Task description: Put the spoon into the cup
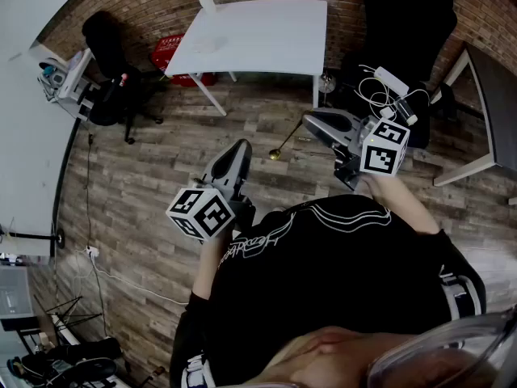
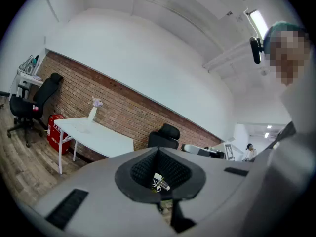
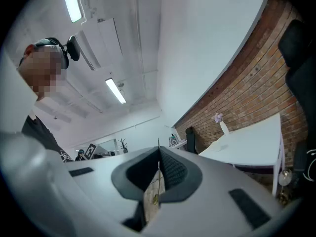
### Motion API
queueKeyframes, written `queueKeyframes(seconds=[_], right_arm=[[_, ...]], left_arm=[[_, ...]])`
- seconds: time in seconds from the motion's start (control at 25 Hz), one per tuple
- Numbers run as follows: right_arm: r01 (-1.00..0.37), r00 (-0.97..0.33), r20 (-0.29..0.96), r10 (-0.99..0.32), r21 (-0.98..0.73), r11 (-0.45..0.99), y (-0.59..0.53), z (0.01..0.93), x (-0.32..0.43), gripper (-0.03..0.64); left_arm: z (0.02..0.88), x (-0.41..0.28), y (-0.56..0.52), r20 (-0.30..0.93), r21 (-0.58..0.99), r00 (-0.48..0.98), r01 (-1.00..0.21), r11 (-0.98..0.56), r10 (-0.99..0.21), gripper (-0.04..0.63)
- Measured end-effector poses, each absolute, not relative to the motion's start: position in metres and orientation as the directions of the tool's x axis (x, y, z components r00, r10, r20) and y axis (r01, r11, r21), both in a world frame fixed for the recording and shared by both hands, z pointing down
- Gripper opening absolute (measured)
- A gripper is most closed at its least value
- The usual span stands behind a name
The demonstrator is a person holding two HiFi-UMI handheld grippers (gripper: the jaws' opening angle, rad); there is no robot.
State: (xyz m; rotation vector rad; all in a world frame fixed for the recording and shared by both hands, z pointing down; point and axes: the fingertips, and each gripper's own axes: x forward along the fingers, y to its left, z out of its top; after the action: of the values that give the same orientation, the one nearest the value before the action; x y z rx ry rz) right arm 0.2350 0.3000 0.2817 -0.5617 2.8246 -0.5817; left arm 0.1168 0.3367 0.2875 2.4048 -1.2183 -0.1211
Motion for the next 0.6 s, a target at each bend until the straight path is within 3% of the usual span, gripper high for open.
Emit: queueKeyframes(seconds=[0.6], right_arm=[[-0.313, -0.911, -0.111, -0.398, -0.444, 0.84, 0.295, 0.288, 0.233, 0.0]], left_arm=[[0.298, 0.121, 0.331, 0.14, 0.452, 0.614, -0.738, -0.502, -0.777, 0.008]])
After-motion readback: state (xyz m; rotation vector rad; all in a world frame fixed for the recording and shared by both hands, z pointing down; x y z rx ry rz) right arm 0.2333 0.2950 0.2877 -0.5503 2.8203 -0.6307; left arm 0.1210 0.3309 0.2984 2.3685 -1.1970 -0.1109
